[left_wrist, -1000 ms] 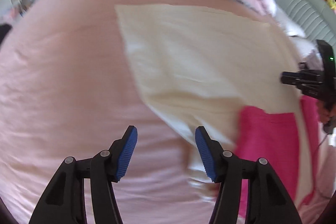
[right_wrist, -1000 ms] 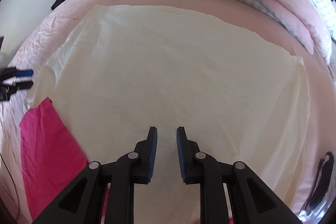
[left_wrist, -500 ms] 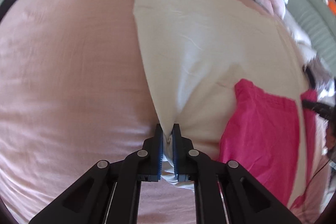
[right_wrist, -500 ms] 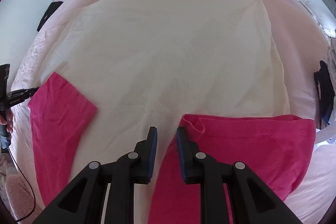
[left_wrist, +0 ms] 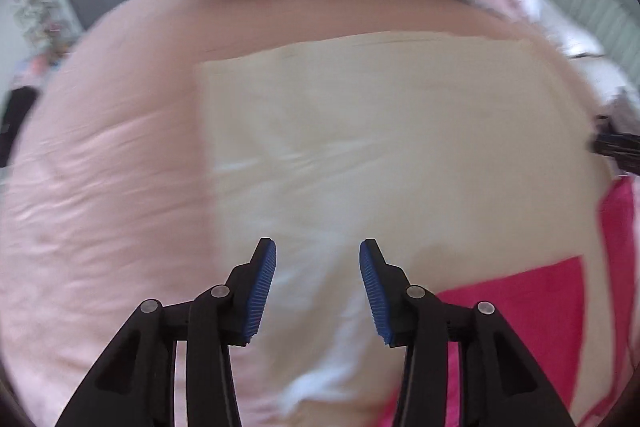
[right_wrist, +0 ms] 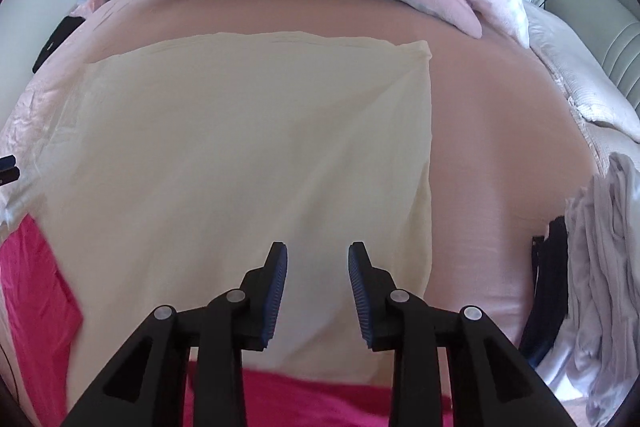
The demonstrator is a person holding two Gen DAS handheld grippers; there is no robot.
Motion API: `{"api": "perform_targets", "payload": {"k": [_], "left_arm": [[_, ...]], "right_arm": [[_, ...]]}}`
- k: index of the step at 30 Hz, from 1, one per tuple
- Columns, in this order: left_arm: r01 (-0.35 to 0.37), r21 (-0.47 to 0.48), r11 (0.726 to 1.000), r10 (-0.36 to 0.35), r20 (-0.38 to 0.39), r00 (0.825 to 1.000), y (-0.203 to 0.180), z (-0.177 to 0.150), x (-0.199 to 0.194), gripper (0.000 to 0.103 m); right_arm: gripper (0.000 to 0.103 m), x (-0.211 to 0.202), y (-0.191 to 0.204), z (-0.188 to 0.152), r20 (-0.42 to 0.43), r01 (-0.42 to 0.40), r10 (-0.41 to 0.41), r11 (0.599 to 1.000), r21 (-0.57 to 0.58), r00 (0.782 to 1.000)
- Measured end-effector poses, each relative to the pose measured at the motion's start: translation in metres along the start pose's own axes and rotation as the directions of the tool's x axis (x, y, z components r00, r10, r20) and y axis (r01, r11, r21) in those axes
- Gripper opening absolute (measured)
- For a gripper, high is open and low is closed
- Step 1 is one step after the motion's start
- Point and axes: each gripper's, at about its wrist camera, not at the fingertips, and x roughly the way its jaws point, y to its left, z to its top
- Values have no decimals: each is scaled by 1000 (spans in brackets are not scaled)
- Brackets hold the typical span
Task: Fold clothes
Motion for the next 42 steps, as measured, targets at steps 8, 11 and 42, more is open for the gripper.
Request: {"api": "perform_targets", "payload": {"k": [8, 11, 42], "left_arm": [[-177, 26, 984, 178, -79, 981, -2, -40, -1, 42], [-125, 72, 990, 125, 9, 992, -28, -38, -19, 42], [-43, -160, 986, 49, 31, 998, -211, -216, -76, 53]], "right_arm": [[29, -3, -73, -27, -92, 125, -119, 990, 66, 989], [31, -22, -73, -39, -55, 54, -49, 994, 94, 997], [44, -132, 62, -264, -14, -60, 61, 997, 57, 998]]}}
